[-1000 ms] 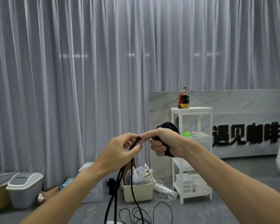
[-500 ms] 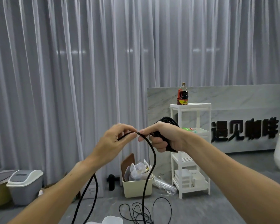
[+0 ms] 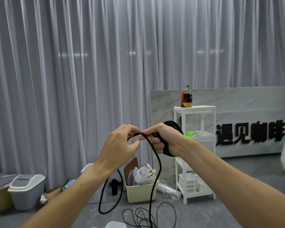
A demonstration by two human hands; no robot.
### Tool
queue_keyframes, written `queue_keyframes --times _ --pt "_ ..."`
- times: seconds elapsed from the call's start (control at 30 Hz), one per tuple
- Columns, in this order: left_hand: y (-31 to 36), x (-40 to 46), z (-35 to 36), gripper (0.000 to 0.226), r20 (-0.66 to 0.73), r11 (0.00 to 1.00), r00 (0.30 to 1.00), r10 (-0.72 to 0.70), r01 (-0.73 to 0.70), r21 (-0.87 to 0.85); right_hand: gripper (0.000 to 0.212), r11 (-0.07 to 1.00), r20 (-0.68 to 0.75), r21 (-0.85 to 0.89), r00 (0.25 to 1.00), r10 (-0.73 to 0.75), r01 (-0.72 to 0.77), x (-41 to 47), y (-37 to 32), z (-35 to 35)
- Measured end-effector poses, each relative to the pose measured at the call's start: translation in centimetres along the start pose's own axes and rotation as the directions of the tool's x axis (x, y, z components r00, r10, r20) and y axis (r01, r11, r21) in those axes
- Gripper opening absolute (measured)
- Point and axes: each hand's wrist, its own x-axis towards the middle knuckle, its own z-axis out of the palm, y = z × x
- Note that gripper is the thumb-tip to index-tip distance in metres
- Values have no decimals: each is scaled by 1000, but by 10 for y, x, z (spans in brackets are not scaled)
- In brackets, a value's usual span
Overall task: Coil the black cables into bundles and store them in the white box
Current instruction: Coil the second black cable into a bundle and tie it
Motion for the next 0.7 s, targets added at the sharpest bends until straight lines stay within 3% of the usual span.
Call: queue_keyframes --times 0.07,0.17,0.3,0.43,0.53,0.57,0.6,0.67,0.7 --pt "3 -1 2 15 -13 999 999 30 -30 42 22 1000 -10 25 1000 2 -2 -1 -1 1" --pt "11 -1 2 9 -42 983 985 -165 161 -86 27 997 -8 78 1000 -3 4 -3 -2 5" --pt "22 2 6 19 182 903 918 -352 384 -191 20 995 -53 93 998 -43 48 -2 -6 13" --pt "31 4 6 26 422 671 829 -366 549 -498 18 996 -140 1 987 -85 86 -2 -10 13" --pt "33 7 2 26 424 570 803 -418 596 -566 18 989 -229 -110 966 -120 97 -1 -10 9" --pt "31 10 0 27 375 614 807 -456 591 -523 18 982 -250 -162 959 -132 93 -2 -10 7" --pt "28 13 -4 28 301 723 830 -469 557 -409 17 971 -258 -222 955 -144 87 -3 -11 5" --pt "19 17 -15 29 202 916 906 -373 394 -73 18 932 -227 -354 959 -168 79 -6 -14 0" --pt "15 17 -21 32 191 950 930 -314 307 67 21 911 -178 -404 969 -169 85 -7 -16 -3"
